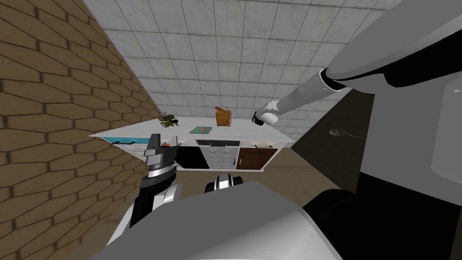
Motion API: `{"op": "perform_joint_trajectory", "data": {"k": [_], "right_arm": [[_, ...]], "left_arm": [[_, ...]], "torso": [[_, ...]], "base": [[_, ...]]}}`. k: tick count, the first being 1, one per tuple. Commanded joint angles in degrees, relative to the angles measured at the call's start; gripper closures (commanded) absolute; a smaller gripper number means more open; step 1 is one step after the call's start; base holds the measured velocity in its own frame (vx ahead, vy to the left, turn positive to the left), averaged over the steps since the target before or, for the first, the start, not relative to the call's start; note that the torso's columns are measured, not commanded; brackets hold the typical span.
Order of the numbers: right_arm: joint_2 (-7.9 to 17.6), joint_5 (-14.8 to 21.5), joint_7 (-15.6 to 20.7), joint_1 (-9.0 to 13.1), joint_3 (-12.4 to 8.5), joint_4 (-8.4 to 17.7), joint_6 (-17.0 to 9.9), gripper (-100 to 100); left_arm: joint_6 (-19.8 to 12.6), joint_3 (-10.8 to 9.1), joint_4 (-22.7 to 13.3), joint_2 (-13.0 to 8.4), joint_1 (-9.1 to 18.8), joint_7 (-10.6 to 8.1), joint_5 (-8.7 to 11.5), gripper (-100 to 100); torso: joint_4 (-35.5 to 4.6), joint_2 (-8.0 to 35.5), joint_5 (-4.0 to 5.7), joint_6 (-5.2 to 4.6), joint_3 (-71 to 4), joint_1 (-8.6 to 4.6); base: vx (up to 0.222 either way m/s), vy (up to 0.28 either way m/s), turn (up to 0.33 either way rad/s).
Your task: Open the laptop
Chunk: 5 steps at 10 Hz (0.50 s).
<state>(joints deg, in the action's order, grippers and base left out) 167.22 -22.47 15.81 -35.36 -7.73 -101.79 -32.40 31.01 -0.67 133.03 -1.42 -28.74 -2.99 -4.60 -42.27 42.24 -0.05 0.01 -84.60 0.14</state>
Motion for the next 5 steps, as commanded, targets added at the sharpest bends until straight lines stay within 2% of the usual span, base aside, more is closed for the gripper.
{"op": "perform_joint_trajectory", "data": {"k": [1,5], "right_arm": [[-1.24,0.19,1.59,1.96,1.26,1.23,3.28,-100],[-2.84,0.19,3.79,5.10,3.12,2.66,7.63,-100]], "left_arm": [[0.00,0.00,0.00,0.00,0.00,0.00,0.00,0],[0.00,0.00,0.00,0.00,0.00,0.00,0.00,0]], "torso": [[0.00,0.01,0.03,0.01,0.00,-0.08],[-0.02,0.08,0.06,-0.01,0.05,-0.17]], "base": [[0.023,0.049,-0.029],[0.021,0.045,-0.046]]}}
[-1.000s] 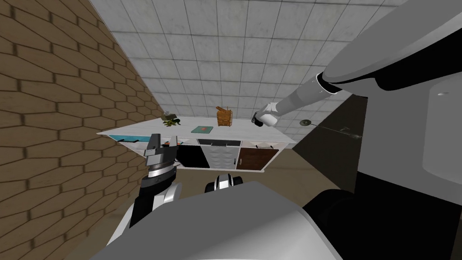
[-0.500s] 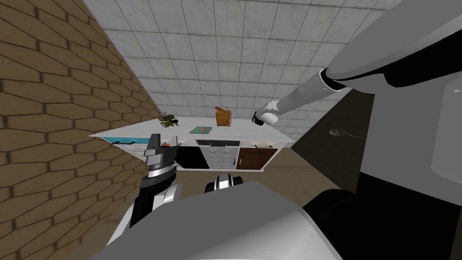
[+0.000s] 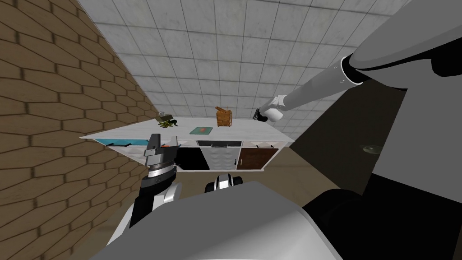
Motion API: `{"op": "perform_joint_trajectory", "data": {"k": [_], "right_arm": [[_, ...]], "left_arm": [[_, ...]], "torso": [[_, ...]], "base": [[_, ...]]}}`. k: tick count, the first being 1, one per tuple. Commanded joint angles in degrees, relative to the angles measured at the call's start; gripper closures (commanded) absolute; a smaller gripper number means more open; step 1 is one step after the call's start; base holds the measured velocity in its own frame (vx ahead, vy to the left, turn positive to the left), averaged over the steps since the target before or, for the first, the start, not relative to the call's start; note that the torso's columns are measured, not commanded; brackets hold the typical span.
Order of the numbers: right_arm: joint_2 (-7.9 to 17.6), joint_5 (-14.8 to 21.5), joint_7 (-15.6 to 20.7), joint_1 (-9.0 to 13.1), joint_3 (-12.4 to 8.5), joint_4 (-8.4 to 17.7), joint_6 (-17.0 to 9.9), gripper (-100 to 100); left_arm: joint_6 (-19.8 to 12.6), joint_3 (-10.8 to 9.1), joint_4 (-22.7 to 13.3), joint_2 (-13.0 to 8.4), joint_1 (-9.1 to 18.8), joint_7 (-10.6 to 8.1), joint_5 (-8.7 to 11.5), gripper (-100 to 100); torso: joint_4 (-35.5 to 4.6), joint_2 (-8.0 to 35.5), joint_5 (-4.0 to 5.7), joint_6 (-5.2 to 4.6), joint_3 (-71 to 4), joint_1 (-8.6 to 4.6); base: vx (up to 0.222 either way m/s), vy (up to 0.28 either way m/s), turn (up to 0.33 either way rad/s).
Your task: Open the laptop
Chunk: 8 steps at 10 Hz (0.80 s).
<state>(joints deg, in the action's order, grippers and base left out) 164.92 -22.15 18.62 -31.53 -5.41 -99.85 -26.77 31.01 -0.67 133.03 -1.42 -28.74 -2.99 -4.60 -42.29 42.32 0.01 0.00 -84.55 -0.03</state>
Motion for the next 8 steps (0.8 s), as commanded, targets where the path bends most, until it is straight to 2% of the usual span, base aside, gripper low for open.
{"op": "perform_joint_trajectory", "data": {"k": [1,2,3,8], "right_arm": [[-0.95,-0.12,1.53,2.07,1.26,1.08,3.08,-100],[-0.51,-0.21,1.05,1.29,0.77,1.01,2.19,-100],[-0.54,-0.22,1.16,1.36,0.81,1.07,2.43,0],[-0.53,-0.22,1.15,1.35,0.80,1.06,2.41,0]], "left_arm": [[0.00,0.00,0.00,0.00,0.00,0.00,0.00,0],[0.00,0.00,0.00,0.00,0.00,0.00,0.00,0],[0.00,0.00,0.00,0.00,0.00,0.00,0.00,0],[0.00,0.00,0.00,0.00,0.00,0.00,0.00,0]], "torso": [[0.01,-0.03,-0.01,0.00,-0.02,0.02],[0.02,-0.05,-0.01,0.00,-0.03,0.02],[0.02,-0.03,0.01,0.01,-0.02,-0.04],[0.01,-0.03,-0.01,0.00,-0.02,0.04]], "base": [[0.024,0.040,-0.053],[0.009,0.018,-0.013],[0.000,0.000,0.000],[0.000,0.000,0.000]]}}
